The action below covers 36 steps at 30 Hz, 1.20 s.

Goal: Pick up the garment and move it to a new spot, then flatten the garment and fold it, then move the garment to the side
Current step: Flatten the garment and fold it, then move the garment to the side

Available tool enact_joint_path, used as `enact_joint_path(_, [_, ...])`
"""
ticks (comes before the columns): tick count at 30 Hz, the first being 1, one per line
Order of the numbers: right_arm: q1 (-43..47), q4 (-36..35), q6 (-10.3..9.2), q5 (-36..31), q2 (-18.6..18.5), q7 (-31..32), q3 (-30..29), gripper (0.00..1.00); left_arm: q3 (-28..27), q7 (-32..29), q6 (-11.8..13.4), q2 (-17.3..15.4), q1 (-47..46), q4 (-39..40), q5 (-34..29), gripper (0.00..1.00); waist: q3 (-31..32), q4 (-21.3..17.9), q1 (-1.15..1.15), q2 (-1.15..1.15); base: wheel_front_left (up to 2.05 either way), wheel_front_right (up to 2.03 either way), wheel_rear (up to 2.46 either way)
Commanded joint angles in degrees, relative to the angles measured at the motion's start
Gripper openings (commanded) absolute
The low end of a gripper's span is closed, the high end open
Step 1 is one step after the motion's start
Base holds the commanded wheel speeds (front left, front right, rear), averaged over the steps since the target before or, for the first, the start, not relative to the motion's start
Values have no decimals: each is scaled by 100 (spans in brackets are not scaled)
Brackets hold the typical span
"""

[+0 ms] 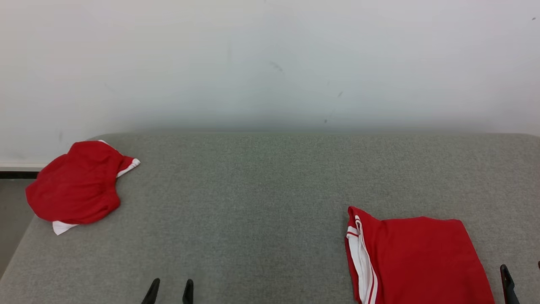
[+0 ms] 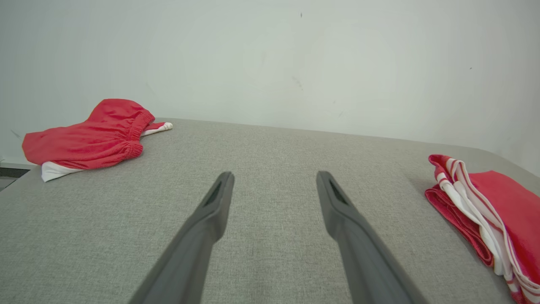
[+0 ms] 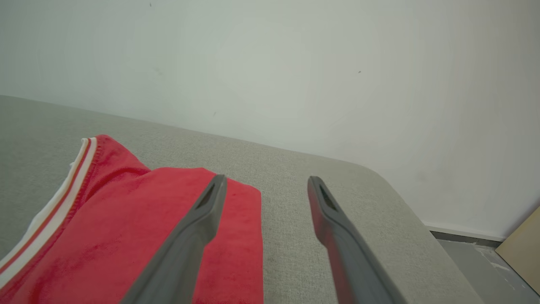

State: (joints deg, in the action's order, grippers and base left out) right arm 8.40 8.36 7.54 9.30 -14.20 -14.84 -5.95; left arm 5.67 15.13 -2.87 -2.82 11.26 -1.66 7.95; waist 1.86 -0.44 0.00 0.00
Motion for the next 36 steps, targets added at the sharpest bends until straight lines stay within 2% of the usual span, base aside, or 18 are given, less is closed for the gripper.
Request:
enact_joint_path(1, [74, -48, -13, -38, 69, -31, -81, 100, -66, -1, -21, -18, 113, -10, -67, 100, 50, 11, 0, 0, 0, 0, 0])
enact_joint_path(10, [265, 83, -13, -82, 248, -32, -184, 100, -154, -1, -20, -17, 231, -1, -96, 100, 130, 46, 0, 0, 0, 0, 0])
enact_joint_path(22, [-85, 35, -13, 266, 97, -33, -42, 100, -158, -1, -11, -17, 206, 70, -97, 100, 63, 42, 0, 0, 0, 0, 0])
enact_joint_path(28, [-493, 299, -13, 1033, -456, 124, 403, 100, -155, -1, -20, -17, 148, 89, -98, 100, -50, 64, 0, 0, 0, 0, 0])
enact_joint_path(31, [-797, 401, -13, 1528, -859, 685, 601, 100, -148, -1, -42, -17, 98, 94, -115, 100, -169, 91, 0, 0, 0, 0, 0])
enact_joint_path(36, [-1251, 657, -13, 2295, -1323, 1935, 985, 100, -164, -1, -115, -18, -23, -6, -181, 100, -383, 220, 0, 0, 0, 0, 0])
